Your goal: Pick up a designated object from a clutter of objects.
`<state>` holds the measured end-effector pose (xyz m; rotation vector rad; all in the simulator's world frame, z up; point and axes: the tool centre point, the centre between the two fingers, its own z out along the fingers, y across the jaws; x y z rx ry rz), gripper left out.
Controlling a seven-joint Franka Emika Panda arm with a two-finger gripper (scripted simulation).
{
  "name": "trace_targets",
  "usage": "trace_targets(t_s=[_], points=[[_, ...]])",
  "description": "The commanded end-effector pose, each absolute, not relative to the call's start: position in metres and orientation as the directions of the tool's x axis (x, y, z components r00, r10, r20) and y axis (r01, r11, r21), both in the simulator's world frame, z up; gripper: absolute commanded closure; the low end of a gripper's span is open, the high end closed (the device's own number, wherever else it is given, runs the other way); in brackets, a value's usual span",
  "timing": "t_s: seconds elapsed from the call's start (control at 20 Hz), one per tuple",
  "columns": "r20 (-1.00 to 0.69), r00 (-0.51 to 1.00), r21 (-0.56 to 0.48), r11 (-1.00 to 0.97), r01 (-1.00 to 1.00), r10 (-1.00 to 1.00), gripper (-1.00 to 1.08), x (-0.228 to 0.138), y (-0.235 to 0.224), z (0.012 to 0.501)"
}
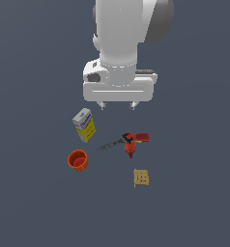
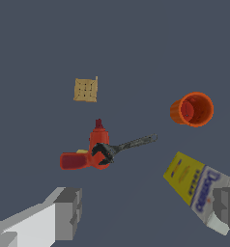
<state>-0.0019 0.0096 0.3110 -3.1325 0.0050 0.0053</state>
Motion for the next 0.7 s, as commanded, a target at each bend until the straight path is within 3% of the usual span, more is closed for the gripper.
trace_targets(t_s=[0.0,0.65], points=[[-0.003,1.000,-0.009,-1.000,-0.003,-0.003,-0.92,-0.002,0.010,0.311],[-0.027,0.999,0.020,-1.000,-0.024,-0.025,-0.92,-0.004,-0.009,0.303]])
